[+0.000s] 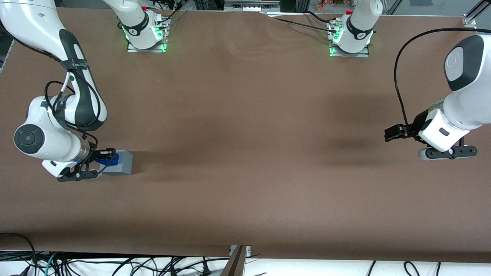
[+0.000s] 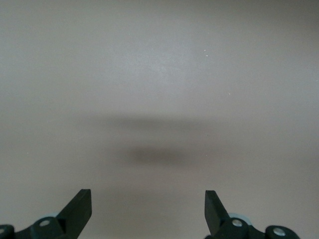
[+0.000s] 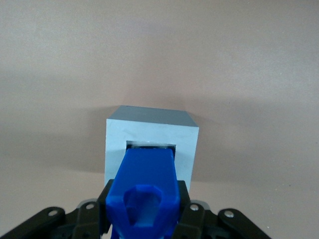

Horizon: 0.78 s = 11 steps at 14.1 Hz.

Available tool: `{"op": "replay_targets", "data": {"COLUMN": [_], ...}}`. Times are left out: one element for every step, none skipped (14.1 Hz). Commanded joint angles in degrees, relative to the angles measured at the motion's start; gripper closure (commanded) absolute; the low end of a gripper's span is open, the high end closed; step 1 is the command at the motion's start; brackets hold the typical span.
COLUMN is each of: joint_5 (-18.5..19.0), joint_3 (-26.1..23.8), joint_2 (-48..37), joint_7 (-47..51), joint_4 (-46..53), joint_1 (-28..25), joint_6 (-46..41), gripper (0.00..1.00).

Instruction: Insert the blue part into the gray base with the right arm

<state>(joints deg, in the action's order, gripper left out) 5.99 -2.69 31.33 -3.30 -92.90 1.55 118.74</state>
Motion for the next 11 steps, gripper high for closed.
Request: {"op": "replay_targets", "data": {"joint_5": [0.34, 0.34, 0.34, 0.34, 0.34, 0.34, 0.34, 0.34, 0.34, 0.25, 0.25], "joint_3": [-0.30, -0.39, -0.30, -0.39, -0.30, -0.30, -0.39, -0.39, -0.39, -0.39, -0.39], "joint_2": [1.71, 1.72, 1.80, 1.80, 2.06, 2.07, 2.15, 2.16, 2.16, 2.16, 2.16], "joint_7": [-1.01, -1.01, -1.01, -1.01, -1.01, -1.01, -1.01, -1.01, -0.92, -0.92, -0.92], "joint_4": [0.96, 0.96, 0.96, 0.88, 0.70, 0.53, 0.44, 0.44, 0.44, 0.44, 0.44], "joint_1": [0.73, 0.73, 0.73, 0.82, 0.73, 0.82, 0.73, 0.73, 0.82, 0.82, 0.73], "joint_6": [1.06, 1.15, 1.23, 1.24, 1.32, 1.58, 1.67, 1.67, 1.67, 1.67, 1.67], "gripper": [0.75, 0.75, 0.75, 0.75, 0.75, 0.75, 0.75, 0.75, 0.75, 0.75, 0.75]}}
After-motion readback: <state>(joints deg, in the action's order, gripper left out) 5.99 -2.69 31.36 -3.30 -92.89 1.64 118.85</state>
